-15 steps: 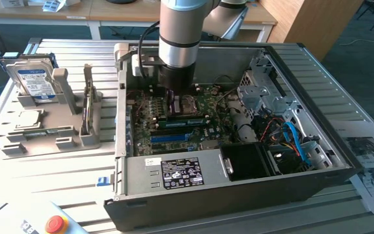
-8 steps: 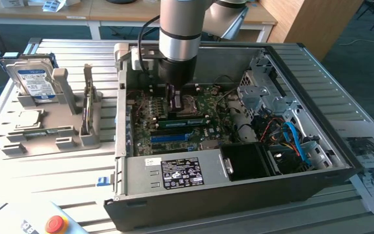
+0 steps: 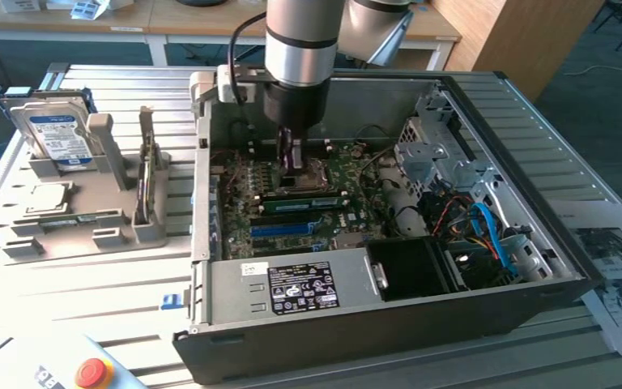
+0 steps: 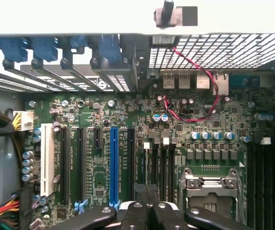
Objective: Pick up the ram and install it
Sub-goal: 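Press down the ram until it locks into place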
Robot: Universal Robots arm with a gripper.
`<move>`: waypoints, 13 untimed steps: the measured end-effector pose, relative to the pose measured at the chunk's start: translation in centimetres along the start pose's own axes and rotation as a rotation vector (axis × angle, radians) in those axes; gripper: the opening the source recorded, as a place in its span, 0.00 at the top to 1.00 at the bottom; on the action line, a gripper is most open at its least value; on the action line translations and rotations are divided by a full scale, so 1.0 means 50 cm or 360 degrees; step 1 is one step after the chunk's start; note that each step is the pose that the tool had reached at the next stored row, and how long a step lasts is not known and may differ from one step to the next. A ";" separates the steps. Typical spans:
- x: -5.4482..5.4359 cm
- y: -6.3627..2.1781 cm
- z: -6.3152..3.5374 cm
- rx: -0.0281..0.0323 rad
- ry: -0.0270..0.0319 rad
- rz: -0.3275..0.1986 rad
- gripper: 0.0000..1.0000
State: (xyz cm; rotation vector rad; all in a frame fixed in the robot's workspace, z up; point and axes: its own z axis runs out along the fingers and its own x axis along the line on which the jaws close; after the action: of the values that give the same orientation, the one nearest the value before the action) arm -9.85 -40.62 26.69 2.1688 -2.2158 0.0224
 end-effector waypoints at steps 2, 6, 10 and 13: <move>0.000 0.000 -0.010 0.00001 -0.00001 0.0000 0.90; 0.001 0.001 -0.029 0.00000 0.00001 0.0000 0.90; 0.002 0.001 -0.046 0.00000 0.00002 0.0000 0.90; 0.002 0.001 -0.058 -0.00001 0.00003 0.0000 0.90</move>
State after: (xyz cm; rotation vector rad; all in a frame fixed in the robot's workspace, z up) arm -9.85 -40.62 29.62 2.1686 -2.2157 0.0226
